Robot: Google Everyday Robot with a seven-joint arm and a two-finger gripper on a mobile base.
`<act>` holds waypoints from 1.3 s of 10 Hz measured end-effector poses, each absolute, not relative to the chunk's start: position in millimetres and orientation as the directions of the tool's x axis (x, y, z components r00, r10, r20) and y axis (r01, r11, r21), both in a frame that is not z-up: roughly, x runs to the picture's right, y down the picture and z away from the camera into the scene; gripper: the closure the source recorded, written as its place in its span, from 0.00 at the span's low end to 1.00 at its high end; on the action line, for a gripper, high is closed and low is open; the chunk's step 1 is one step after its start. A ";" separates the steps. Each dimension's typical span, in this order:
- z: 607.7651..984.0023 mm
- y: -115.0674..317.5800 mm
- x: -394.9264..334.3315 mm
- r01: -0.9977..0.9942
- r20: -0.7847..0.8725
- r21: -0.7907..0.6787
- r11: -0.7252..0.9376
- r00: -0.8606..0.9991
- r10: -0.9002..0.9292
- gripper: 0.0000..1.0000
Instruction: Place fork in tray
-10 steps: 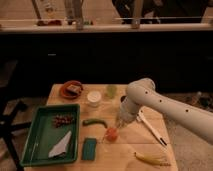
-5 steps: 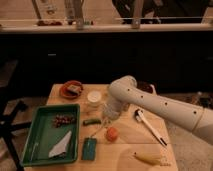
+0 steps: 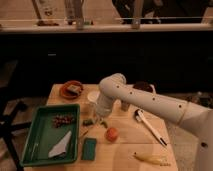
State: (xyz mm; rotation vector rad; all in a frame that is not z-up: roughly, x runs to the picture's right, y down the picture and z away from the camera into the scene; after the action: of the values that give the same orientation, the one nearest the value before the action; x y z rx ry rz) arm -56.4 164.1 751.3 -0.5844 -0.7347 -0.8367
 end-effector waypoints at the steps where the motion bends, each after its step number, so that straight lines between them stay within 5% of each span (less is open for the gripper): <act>1: 750.5 161.8 -73.4 0.839 0.785 -0.143 0.525 0.419 -0.456 1.00; 13: 741.4 183.7 -187.9 0.949 0.891 0.065 0.308 0.084 -0.446 1.00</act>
State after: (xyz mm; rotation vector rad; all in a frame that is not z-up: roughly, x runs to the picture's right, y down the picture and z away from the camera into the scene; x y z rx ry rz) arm -187.9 183.7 741.4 -0.6415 -0.9892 -1.1548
